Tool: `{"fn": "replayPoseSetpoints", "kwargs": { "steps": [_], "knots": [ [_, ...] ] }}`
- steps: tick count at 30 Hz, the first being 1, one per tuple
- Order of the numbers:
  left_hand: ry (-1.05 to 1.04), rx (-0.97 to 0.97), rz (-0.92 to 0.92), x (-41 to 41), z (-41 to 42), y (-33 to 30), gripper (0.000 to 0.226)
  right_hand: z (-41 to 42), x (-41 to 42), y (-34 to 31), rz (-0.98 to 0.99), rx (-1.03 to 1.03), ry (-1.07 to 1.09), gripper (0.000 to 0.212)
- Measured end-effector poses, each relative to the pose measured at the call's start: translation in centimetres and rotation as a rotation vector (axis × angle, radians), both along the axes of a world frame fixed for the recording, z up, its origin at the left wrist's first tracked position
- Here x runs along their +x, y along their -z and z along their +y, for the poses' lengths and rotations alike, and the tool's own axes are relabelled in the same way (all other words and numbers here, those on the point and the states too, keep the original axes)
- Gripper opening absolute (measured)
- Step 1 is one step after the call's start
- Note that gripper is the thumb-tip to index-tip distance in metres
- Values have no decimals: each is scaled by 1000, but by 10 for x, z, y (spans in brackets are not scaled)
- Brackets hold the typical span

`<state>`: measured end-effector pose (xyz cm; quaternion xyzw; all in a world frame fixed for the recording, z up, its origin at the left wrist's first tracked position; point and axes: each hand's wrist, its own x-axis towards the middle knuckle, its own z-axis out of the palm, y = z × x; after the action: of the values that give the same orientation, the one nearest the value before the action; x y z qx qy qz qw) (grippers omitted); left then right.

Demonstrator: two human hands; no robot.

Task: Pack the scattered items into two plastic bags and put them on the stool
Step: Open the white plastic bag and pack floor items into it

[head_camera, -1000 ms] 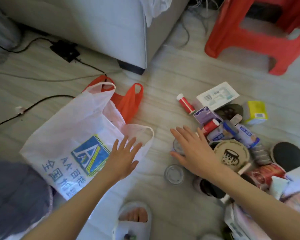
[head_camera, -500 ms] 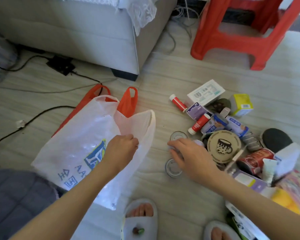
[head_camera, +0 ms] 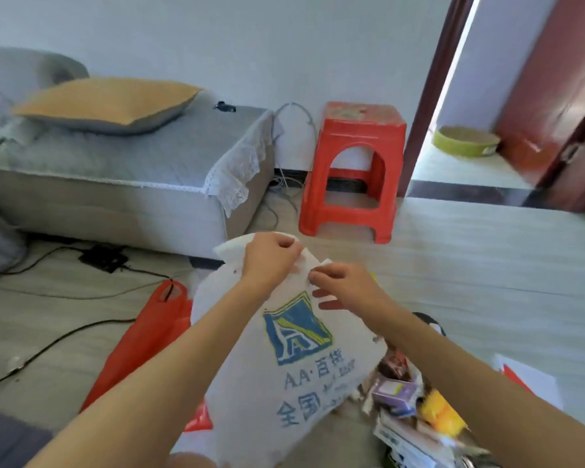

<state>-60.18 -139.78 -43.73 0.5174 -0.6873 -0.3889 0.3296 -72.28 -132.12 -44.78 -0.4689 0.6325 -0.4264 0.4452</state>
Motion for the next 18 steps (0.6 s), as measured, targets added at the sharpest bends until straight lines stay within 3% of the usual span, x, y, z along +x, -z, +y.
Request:
{"fn": "replayPoseSetpoints", "kwargs": {
  "steps": [4,8,10,14,18],
  "knots": [
    [126,142,254,-20,29,-18,19,16,-12,-20,-173,-122,108,11],
    [271,98,224,-28,48,-17,22,27,-24,-17,-152,-158,213,15],
    [291,-46,113,-28,55,-18,21,28,-29,-13,-9,-169,277,12],
    [129,-549,-251,-18,62,-13,21,28,-37,-9,149,-173,340,15],
    [175,-912,-296,-8,44,-3,21,31,-44,-9,192,-195,313,10]
  ]
}}
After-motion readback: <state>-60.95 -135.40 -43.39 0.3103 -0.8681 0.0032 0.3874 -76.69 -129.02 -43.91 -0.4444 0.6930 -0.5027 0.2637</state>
